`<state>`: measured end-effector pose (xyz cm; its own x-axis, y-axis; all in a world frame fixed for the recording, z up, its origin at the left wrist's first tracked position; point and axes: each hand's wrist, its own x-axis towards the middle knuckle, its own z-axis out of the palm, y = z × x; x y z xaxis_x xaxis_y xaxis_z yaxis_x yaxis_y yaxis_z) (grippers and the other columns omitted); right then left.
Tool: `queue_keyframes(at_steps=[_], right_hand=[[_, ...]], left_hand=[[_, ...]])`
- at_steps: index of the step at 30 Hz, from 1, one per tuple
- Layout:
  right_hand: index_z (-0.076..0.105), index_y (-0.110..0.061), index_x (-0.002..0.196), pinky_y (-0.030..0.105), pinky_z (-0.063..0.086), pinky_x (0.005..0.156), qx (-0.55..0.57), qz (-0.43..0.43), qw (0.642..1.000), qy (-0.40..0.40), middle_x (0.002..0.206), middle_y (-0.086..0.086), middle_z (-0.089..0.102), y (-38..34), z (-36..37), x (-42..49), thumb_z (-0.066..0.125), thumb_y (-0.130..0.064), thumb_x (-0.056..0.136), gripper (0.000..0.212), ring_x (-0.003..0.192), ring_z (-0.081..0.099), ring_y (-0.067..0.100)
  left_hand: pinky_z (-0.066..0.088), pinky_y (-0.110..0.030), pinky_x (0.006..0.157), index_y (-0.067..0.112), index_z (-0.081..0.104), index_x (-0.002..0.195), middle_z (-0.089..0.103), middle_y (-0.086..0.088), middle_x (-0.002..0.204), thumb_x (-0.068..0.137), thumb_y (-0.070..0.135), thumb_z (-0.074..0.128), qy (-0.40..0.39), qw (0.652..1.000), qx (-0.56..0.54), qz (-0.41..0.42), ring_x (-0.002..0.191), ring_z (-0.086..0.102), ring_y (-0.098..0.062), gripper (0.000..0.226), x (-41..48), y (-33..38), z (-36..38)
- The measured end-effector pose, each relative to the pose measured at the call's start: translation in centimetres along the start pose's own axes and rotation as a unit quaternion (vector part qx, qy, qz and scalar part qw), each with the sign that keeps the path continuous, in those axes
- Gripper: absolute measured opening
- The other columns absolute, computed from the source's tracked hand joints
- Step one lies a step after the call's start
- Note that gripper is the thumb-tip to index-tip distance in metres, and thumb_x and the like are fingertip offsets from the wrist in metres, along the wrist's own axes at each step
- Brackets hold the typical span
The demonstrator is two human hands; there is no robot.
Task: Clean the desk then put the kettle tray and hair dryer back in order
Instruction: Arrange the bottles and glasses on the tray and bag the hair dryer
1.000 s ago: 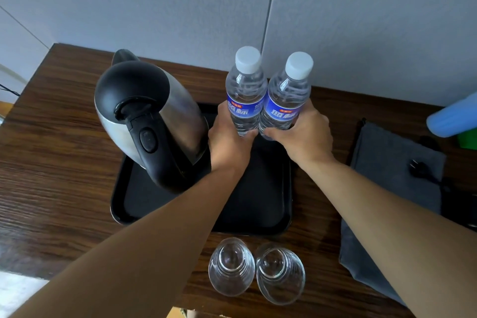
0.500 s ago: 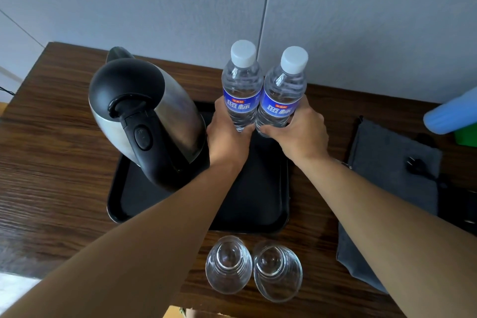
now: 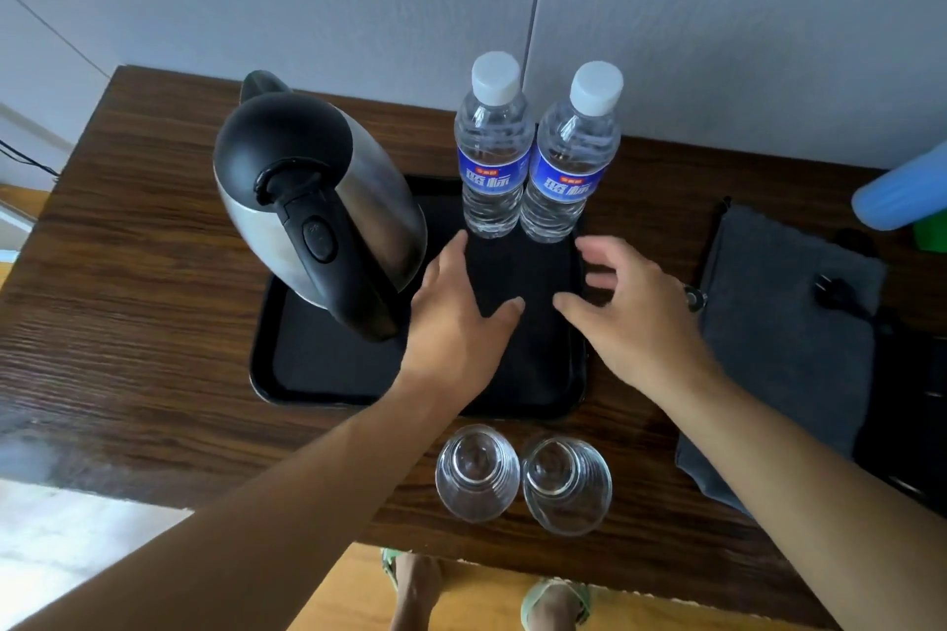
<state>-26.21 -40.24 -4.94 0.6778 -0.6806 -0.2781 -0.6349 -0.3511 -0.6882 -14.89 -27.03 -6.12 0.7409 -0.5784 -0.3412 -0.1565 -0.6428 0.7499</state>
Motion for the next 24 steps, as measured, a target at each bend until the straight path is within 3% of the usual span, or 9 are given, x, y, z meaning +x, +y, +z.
queue_keyframes(at_steps=[2,4,6,8,11,13,15,18,24], right_hand=[[0.059,-0.03,0.134,0.026,0.052,0.09,-0.024,-0.005,0.998,-0.051,0.135,-0.01,0.061,0.4,-0.4,-2.9,0.073,-0.039,0.087,0.049,0.115,0.06,0.003],[0.058,-0.038,0.133,0.022,0.051,0.089,-0.025,0.005,0.99,-0.138,0.133,-0.02,0.059,0.8,-1.1,-5.6,0.072,-0.051,0.083,0.053,0.112,0.058,-0.004],[0.045,-0.052,0.137,0.026,0.049,0.096,-0.028,0.01,0.97,-0.243,0.134,-0.036,0.046,1.2,-1.8,-8.1,0.075,-0.065,0.071,0.073,0.117,0.051,-0.011],[0.026,-0.06,0.141,0.026,0.044,0.101,-0.091,-0.015,0.951,-0.296,0.138,-0.046,0.03,2.0,-1.9,-10.4,0.075,-0.071,0.061,0.095,0.124,0.039,-0.017],[0.009,-0.057,0.147,0.02,0.04,0.1,-0.158,-0.052,0.951,-0.259,0.146,-0.043,0.02,3.1,-0.5,-12.8,0.072,-0.066,0.065,0.104,0.129,0.033,-0.013],[0.016,-0.052,0.146,0.012,0.037,0.092,-0.156,-0.055,0.966,-0.2,0.144,-0.038,0.03,3.8,0.8,-13.5,0.073,-0.06,0.07,0.095,0.129,0.039,-0.008],[0.028,-0.049,0.14,0.006,0.035,0.081,-0.165,-0.045,0.971,-0.167,0.135,-0.033,0.042,4.1,1.7,-13.6,0.074,-0.058,0.069,0.085,0.122,0.048,-0.004],[0.034,-0.047,0.136,0.008,0.037,0.078,-0.159,-0.041,0.977,-0.139,0.125,-0.033,0.048,3.9,2.0,-13.3,0.073,-0.057,0.069,0.078,0.114,0.051,-0.005],[0.033,-0.054,0.136,0.016,0.041,0.092,-0.077,-0.015,0.988,-0.131,0.121,-0.039,0.052,2.7,-0.4,-10.9,0.076,-0.057,0.067,0.082,0.117,0.05,-0.009]], left_hand=[[0.031,-0.019,0.11,0.021,0.038,0.15,0.046,0.002,0.15,0.087,0.034,0.074,-0.017,0.999,0.028,0.036,0.138,0.043,-0.012,0.074,-2.1,-0.5,-1.2],[0.036,-0.017,0.107,0.026,0.043,0.147,0.051,0.008,0.145,0.082,0.041,0.077,-0.069,0.994,0.055,0.06,0.132,0.046,-0.005,0.075,-4.2,-1.3,-2.5],[0.032,-0.011,0.106,0.037,0.035,0.15,0.042,0.016,0.149,0.072,0.05,0.082,-0.158,0.981,0.082,0.078,0.134,0.04,0.004,0.092,-6.1,-2.4,-3.9],[0.029,-0.018,0.114,0.049,0.017,0.152,0.023,0.027,0.157,0.063,0.059,0.083,-0.233,0.959,0.133,0.096,0.141,0.026,0.007,0.111,-7.8,-3.6,-4.8],[0.035,-0.029,0.114,0.057,-0.001,0.15,0.004,0.036,0.157,0.061,0.062,0.08,-0.256,0.933,0.223,0.117,0.144,0.016,0.006,0.12,-9.4,-5.3,-4.4],[0.045,-0.026,0.106,0.054,0.008,0.151,0.015,0.034,0.155,0.068,0.054,0.077,-0.228,0.932,0.241,0.147,0.139,0.026,0.005,0.107,-10.1,-5.8,-3.3],[0.056,-0.027,0.091,0.047,0.032,0.145,0.041,0.027,0.142,0.071,0.046,0.076,-0.183,0.942,0.225,0.167,0.126,0.048,-0.001,0.086,-10.4,-6.3,-2.2],[0.059,-0.026,0.075,0.037,0.051,0.131,0.059,0.022,0.123,0.067,0.041,0.075,-0.125,0.956,0.206,0.166,0.107,0.062,-0.006,0.069,-10.2,-6.0,-1.6],[0.056,-0.031,0.084,0.037,0.052,0.133,0.06,0.021,0.116,0.067,0.038,0.072,-0.071,0.98,0.111,0.148,0.102,0.062,-0.004,0.069,-8.6,-2.6,-2.8]])
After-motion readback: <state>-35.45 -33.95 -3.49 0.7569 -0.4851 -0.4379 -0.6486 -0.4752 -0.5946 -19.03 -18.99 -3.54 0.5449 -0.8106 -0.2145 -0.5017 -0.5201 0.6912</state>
